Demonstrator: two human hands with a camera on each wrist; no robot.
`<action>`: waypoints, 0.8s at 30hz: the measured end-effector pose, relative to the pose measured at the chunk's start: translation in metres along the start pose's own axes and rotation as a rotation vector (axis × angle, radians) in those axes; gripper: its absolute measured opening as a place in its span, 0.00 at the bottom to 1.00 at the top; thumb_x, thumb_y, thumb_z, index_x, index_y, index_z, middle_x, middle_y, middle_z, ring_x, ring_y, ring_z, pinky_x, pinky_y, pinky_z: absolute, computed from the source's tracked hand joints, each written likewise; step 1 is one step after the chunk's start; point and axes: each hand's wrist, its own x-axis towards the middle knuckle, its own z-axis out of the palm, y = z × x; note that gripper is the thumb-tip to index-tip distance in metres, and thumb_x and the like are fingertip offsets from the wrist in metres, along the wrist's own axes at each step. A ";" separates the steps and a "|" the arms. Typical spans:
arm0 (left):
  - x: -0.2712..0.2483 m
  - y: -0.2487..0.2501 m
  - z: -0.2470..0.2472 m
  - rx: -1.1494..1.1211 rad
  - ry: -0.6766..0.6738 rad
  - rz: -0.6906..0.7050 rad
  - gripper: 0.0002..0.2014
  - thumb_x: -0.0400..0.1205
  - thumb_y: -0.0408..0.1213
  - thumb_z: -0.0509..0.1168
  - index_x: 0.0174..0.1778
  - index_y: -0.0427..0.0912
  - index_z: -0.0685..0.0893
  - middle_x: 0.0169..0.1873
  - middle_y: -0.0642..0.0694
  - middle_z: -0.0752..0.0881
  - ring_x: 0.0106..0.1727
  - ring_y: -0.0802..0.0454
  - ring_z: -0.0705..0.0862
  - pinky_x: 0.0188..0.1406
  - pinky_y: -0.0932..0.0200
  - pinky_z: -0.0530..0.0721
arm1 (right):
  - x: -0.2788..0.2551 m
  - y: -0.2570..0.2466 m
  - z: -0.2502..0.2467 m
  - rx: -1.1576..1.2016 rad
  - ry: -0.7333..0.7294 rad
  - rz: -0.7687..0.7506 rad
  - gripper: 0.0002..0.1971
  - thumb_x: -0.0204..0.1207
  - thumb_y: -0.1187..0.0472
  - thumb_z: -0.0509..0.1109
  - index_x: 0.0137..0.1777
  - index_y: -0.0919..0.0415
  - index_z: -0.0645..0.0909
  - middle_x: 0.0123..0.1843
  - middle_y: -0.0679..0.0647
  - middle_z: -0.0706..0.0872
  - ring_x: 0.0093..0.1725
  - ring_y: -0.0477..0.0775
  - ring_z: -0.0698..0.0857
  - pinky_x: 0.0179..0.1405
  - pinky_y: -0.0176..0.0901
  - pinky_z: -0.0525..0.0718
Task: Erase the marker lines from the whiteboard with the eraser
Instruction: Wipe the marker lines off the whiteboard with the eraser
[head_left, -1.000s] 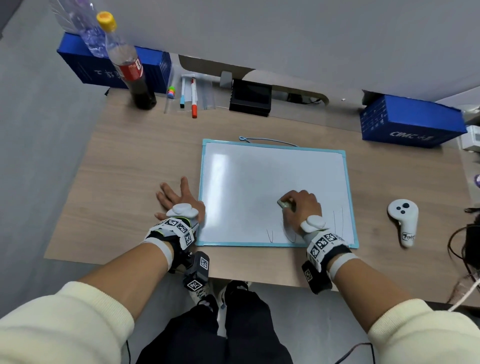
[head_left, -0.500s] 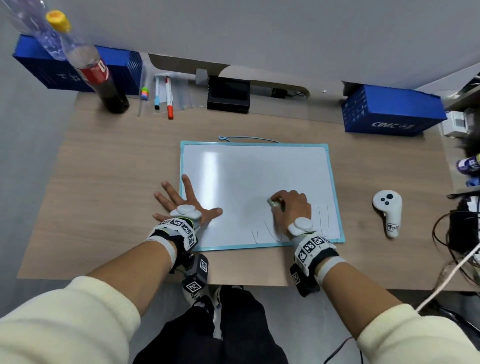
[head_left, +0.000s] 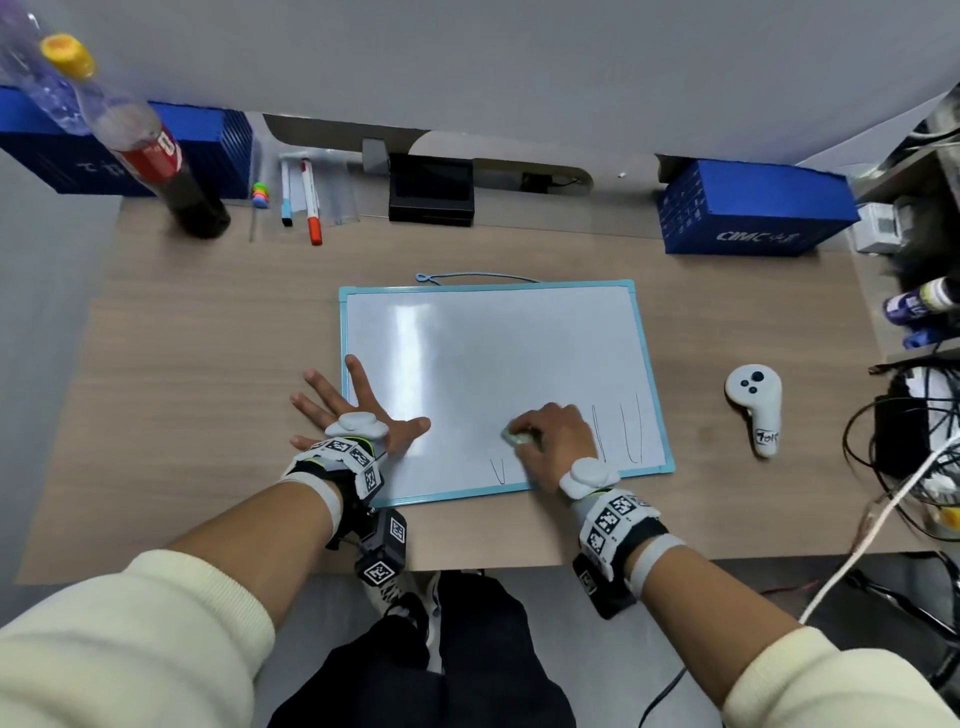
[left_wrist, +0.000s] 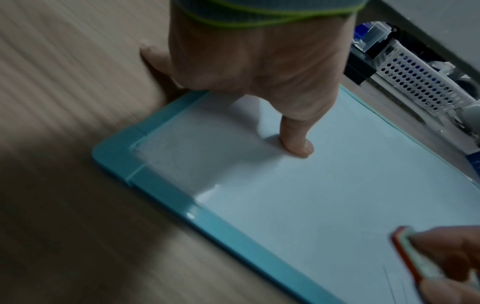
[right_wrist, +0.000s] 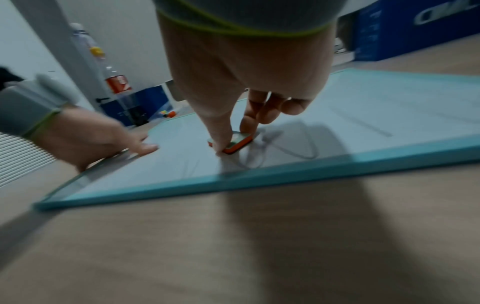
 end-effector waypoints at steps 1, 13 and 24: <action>0.000 0.001 0.000 -0.005 0.002 0.003 0.66 0.64 0.74 0.68 0.80 0.62 0.23 0.80 0.38 0.22 0.81 0.29 0.25 0.73 0.17 0.48 | -0.003 -0.006 0.006 0.001 -0.038 -0.050 0.08 0.70 0.52 0.70 0.48 0.42 0.87 0.44 0.47 0.85 0.50 0.55 0.78 0.45 0.49 0.80; -0.003 -0.002 0.000 -0.036 0.023 0.018 0.65 0.64 0.74 0.69 0.81 0.62 0.25 0.81 0.38 0.23 0.81 0.29 0.26 0.72 0.15 0.47 | -0.003 -0.008 0.006 -0.038 -0.117 -0.200 0.11 0.67 0.58 0.73 0.47 0.41 0.88 0.46 0.46 0.82 0.48 0.53 0.74 0.45 0.47 0.74; -0.005 0.010 0.002 -0.042 0.041 -0.058 0.65 0.65 0.70 0.72 0.81 0.65 0.26 0.82 0.40 0.24 0.83 0.34 0.28 0.73 0.17 0.48 | -0.004 0.017 -0.007 -0.105 -0.223 -0.407 0.12 0.65 0.63 0.74 0.43 0.44 0.88 0.45 0.47 0.83 0.44 0.51 0.74 0.39 0.47 0.73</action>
